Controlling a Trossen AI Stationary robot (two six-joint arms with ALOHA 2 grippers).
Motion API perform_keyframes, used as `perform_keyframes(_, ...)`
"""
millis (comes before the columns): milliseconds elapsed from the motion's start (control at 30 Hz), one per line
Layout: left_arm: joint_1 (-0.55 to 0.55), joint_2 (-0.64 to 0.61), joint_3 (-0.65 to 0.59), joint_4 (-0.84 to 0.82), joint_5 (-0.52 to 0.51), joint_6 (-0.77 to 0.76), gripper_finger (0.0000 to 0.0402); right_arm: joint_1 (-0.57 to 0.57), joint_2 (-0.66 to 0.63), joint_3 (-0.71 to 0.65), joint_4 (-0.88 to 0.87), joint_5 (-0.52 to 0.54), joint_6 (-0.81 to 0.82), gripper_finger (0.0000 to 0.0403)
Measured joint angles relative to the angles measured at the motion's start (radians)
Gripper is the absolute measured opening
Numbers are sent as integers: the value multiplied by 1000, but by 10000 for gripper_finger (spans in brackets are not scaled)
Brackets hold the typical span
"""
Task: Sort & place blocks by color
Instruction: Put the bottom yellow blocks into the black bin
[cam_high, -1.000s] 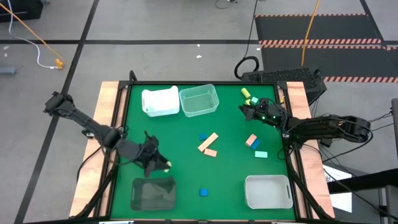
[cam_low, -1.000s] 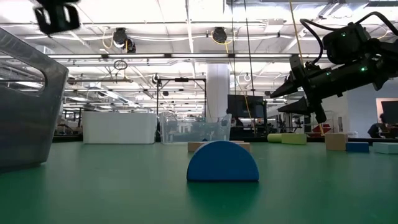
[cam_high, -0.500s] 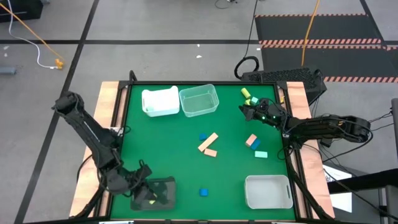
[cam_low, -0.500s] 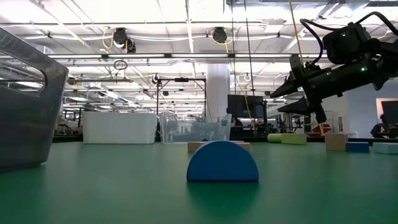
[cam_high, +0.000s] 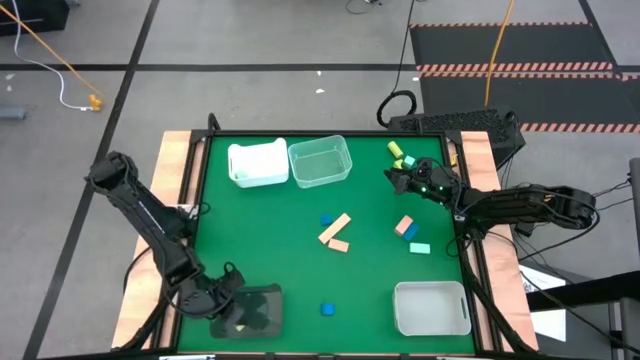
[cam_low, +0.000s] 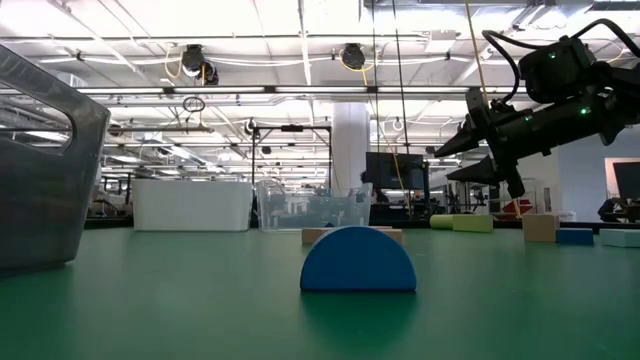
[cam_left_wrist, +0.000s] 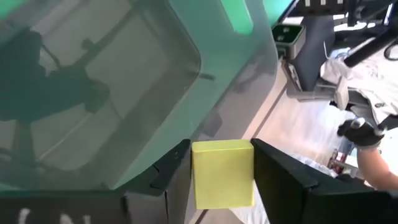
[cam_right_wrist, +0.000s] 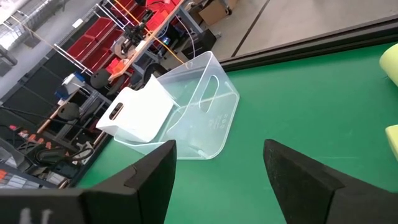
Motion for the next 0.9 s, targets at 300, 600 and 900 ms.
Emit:
perform_keyframes(300,44,0,0,1,0,78,266,0,0,0,0,0,0,233)
perform_keyframes(600,184,-79,0,102,79,302,316,0,0,0,1,3,-10,233)
perform_keyframes(900,456,-273,0,-35,78,638,302,-1,0,0,44,53,-8,233)
